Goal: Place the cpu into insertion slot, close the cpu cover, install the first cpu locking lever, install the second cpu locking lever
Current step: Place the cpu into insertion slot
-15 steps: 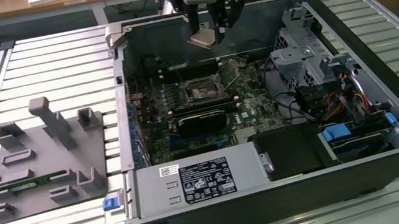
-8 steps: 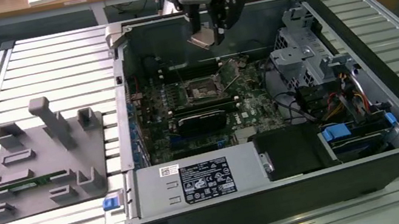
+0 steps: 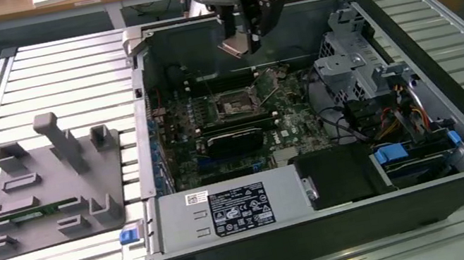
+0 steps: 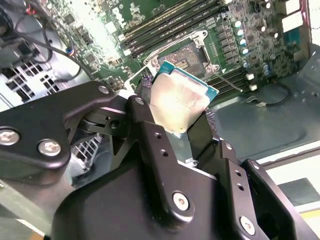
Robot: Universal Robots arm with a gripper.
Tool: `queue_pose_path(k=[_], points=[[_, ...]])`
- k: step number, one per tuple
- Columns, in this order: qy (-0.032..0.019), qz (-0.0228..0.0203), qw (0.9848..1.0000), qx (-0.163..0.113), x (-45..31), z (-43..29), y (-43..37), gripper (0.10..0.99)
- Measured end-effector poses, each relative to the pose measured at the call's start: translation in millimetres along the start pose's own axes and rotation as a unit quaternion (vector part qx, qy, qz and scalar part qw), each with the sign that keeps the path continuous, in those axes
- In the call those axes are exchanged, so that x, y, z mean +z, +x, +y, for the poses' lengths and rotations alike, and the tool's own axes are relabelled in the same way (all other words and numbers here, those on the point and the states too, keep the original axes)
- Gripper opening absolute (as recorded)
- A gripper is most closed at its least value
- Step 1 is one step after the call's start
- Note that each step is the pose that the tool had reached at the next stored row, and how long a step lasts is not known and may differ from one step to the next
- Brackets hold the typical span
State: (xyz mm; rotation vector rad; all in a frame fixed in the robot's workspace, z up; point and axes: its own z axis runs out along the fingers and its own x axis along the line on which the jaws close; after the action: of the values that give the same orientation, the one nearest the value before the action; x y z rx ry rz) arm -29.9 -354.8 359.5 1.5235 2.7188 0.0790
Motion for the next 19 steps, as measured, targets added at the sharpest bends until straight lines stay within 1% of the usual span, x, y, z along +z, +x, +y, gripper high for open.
queue_pose_path(k=[2,5,9,14,19], points=[[0.0000,-0.0009,0.9999,0.016,0.3,-0.1,0.0,0.541],[-0.0001,-0.0022,0.9992,0.039,0.9,-0.1,0.0,0.541],[-0.0003,-0.0039,0.9976,0.069,1.6,-0.2,0.1,0.541],[-0.0004,-0.0061,0.9940,0.109,2.7,-0.3,0.1,0.541],[-0.0005,-0.0078,0.9903,0.138,3.8,-0.3,0.2,0.541]])
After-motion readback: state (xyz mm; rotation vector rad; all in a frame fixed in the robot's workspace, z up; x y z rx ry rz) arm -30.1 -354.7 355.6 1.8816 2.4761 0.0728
